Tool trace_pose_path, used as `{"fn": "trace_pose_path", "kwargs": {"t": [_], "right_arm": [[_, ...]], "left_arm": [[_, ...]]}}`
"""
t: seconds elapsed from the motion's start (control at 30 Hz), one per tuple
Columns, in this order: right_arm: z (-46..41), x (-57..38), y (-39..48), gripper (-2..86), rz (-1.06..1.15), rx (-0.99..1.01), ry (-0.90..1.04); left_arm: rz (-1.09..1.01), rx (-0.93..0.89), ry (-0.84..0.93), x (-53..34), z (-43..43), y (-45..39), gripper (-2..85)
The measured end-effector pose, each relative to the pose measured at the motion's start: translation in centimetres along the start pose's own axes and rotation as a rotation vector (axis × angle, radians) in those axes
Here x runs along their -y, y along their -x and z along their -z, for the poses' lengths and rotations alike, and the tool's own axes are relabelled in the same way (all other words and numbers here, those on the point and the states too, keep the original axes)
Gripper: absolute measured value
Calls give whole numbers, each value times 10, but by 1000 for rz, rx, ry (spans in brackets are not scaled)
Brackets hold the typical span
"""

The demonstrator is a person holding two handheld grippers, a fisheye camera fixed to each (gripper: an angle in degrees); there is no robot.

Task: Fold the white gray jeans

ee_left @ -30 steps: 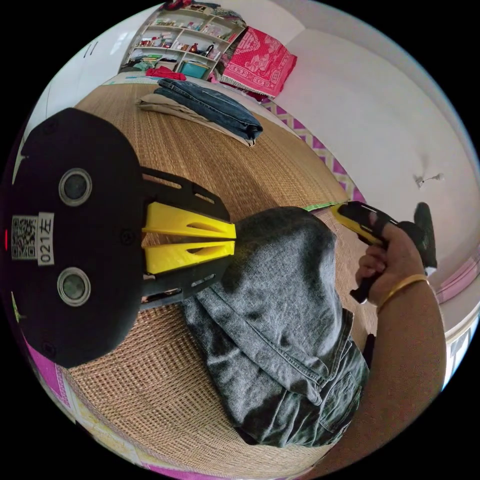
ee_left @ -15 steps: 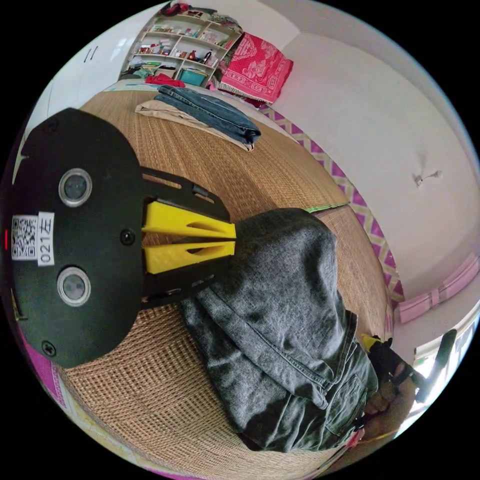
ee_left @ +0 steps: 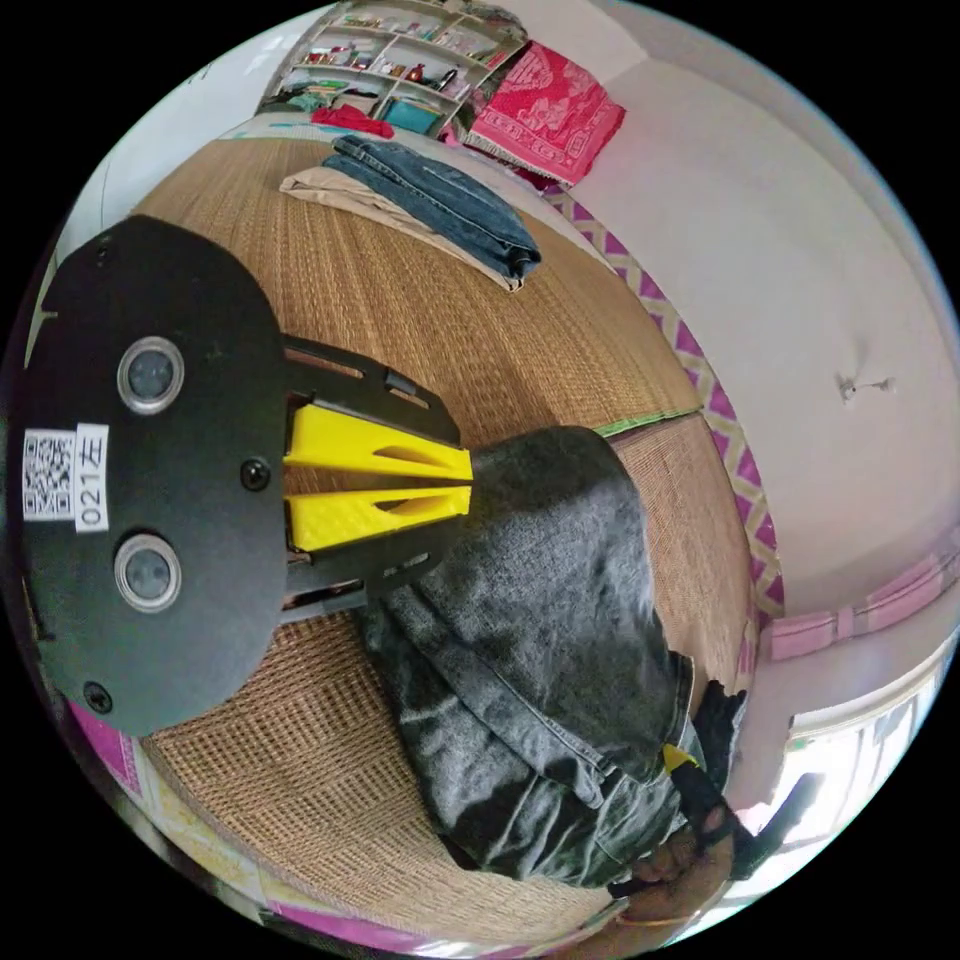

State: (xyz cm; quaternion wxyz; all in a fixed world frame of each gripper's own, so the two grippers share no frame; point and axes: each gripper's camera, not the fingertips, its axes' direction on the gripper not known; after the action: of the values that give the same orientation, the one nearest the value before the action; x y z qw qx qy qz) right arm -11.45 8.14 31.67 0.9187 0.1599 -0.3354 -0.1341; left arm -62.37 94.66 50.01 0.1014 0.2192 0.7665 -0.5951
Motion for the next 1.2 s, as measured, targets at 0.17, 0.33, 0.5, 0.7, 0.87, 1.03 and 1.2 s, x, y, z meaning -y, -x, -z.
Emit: {"fn": "trace_pose_path", "kwargs": {"t": [0.17, 0.33, 0.5, 0.7, 0.87, 1.03, 1.2], "right_arm": [[-17, -52, -52, 1, -42, -62, 60], [36, -84, -49, -1, 3, -129, 29], [84, -126, -19, -5, 104, -230, -31], [168, -212, -33, 2, 32, -273, -121], [353, -391, -95, 72, -344, -331, -513], [411, -513, -183, 116, -722, -96, -665], [417, -539, -199, 142, -855, 103, -729]], "left_arm": [[19, 52, -34, 1, 6, 17, -10], [-59, 92, -92, 25, 14, 12, -10], [-145, 5, 111, 42, -54, 9, -10], [-57, -70, 78, 10, -73, 43, -10], [61, -159, -93, -43, -18, 92, -10], [104, -272, -129, -116, 23, 116, -10], [150, -345, -117, -178, 43, 132, -10]]}}
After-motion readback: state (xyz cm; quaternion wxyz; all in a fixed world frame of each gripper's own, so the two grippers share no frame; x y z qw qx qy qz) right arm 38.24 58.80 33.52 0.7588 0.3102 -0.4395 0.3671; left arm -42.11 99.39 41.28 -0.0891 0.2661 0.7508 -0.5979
